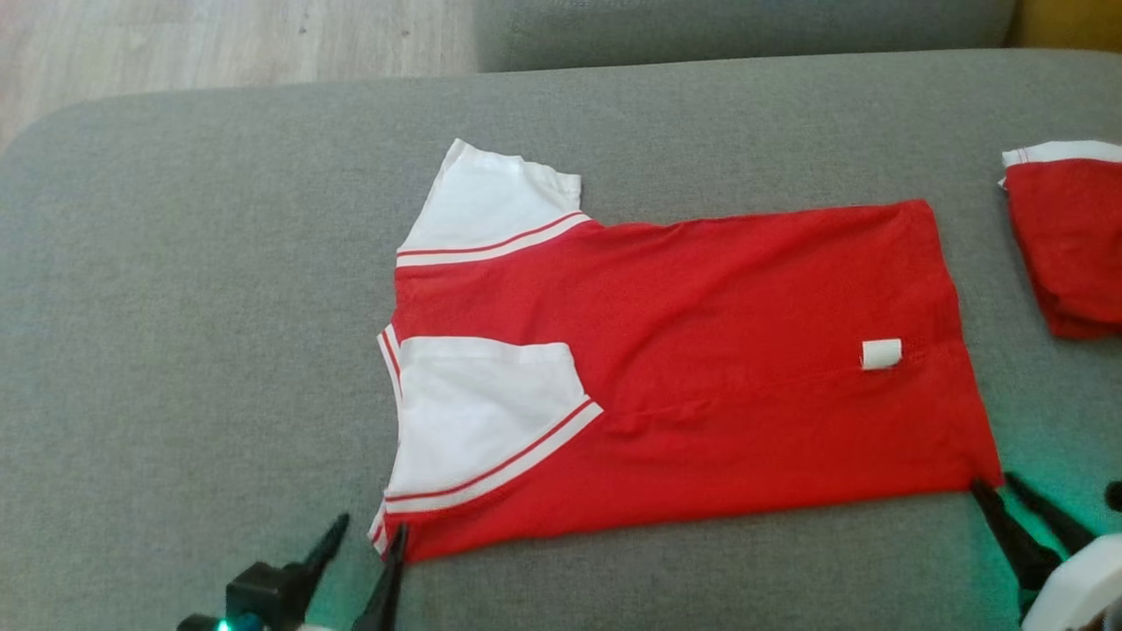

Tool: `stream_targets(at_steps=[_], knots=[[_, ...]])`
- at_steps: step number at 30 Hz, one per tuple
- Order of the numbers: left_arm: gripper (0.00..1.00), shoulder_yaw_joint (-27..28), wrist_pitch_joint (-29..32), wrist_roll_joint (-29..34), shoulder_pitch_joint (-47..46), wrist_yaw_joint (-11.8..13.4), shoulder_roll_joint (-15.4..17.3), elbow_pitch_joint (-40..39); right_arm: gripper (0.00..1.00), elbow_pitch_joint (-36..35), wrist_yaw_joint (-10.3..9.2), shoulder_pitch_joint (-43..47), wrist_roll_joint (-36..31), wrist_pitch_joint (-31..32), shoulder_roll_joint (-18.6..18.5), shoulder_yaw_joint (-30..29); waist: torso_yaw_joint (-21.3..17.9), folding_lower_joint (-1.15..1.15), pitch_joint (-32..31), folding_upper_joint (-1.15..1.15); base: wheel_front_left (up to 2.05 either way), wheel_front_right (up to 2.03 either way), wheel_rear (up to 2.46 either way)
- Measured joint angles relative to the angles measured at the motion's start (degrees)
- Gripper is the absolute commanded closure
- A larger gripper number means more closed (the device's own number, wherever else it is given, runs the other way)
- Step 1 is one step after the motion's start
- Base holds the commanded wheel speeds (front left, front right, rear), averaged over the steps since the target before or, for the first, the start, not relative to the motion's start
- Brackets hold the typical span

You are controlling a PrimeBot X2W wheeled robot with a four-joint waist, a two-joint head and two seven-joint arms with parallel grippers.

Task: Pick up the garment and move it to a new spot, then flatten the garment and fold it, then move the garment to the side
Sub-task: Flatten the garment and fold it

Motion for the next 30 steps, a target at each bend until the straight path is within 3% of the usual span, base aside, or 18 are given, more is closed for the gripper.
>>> stream_targets(at_steps=[8,13,20,26,30], knots=[[0.00,0.6,1.7,1.8,-8.2,-0.7,1.1,-0.9,0.00,-4.8,0.00,0.6,-4.2,-0.3,1.2,-6.6,-1.1,0.00,2.3,0.00,0.00,0.00,0.00],[0.00,1.5,6.9,2.2,-23.5,-6.9,2.5,-1.0,0.00,-7.9,0.00,0.4,-7.0,1.6,2.8,-8.8,-2.3,0.01,4.6,0.00,0.00,0.00,0.00],[0.00,1.8,18.5,-1.0,-41.3,-15.2,3.2,8.1,0.00,-11.6,0.00,-3.5,-9.1,2.9,4.2,-10.7,-5.3,0.02,9.0,0.00,0.00,0.00,0.00],[0.00,1.3,29.7,-5.1,-51.8,-17.2,3.2,16.7,0.00,-12.4,0.00,-5.5,-9.6,3.4,5.7,-10.7,-9.1,0.02,12.2,0.00,0.00,0.00,0.00],[0.00,0.8,33.4,-6.0,-54.5,-17.7,3.3,20.6,0.00,-12.3,0.00,-5.8,-9.7,3.4,6.4,-10.6,-11.3,0.02,13.2,0.00,0.00,0.00,0.00]])
